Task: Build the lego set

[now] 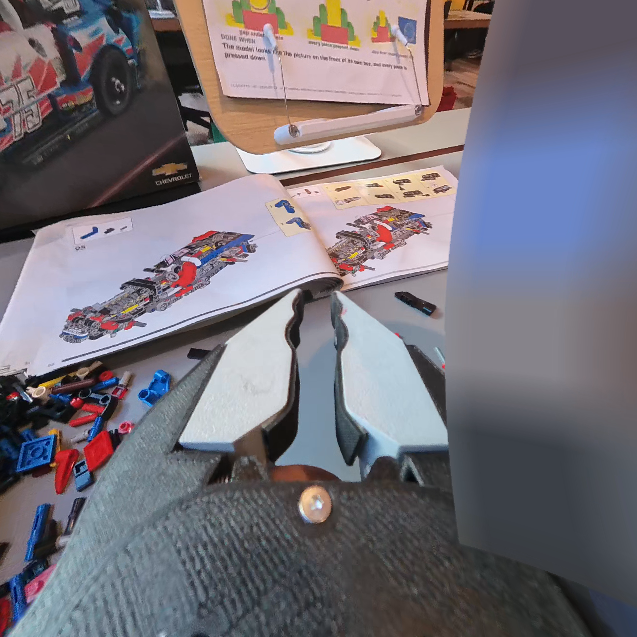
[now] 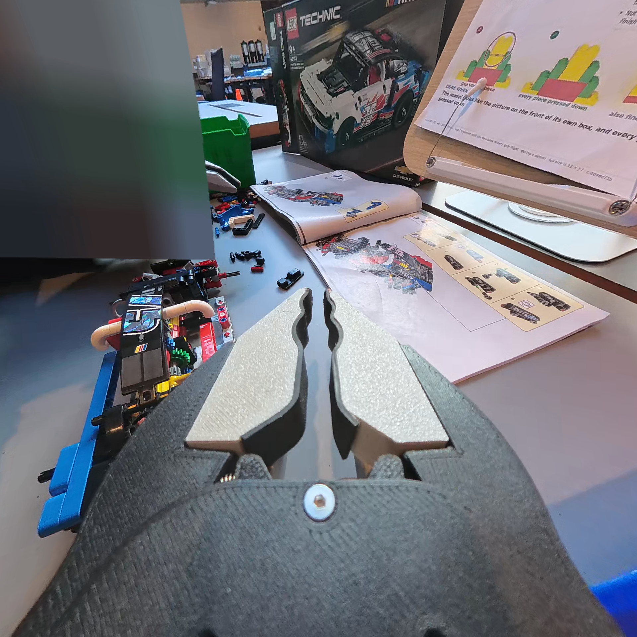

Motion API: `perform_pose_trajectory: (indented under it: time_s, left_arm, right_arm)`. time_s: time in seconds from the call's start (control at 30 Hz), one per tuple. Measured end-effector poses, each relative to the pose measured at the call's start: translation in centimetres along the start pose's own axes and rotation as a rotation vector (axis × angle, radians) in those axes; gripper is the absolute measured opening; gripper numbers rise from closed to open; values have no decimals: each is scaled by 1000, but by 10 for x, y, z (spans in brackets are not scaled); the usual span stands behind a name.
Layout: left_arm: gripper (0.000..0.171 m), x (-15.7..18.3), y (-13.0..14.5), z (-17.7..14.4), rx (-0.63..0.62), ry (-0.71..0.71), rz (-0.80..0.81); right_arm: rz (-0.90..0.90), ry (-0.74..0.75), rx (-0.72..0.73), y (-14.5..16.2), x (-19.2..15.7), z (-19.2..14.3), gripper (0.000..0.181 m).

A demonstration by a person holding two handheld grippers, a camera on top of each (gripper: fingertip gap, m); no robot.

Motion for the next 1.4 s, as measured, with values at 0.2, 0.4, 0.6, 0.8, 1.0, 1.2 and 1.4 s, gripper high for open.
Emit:
perform_pose_trajectory:
  time_s: [0.2,0.4,0.6,0.8,1.0,1.2,1.4]
  left_arm:
    - [13,3,3,3,-32,9,14]
    - [10,5,0,3,-12,-2,27]
    - [13,3,1,4,-16,14,6]
    - [13,5,-1,3,-3,20,-13]
    - [19,9,-7,-1,56,41,-39]
    - [44,-6,-29,-12,130,13,-37]
    - [49,-51,-74,-63,-109,-58,119]
  right_arm:
    - [0,1,2,0,0,0,3]
    - [-6,-14,3,0,0,0,1]
    - [-25,-23,8,-1,0,1,3]
    - [-47,-77,68,-5,-2,-3,15]
    - [-45,-95,112,-9,-4,-7,22]
    - [-76,-35,112,-9,-4,-8,23]
    - [-81,18,107,-9,-1,-12,22]
Point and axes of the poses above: each gripper's, where its closed fingertips meet, z out along the fingers, y out of its underside, x = y × z across the jaws, the point moved 10 cm from there along -z, back along the fingers, and after that the axes turned 9 degrees about x, right-handed, at the moved point
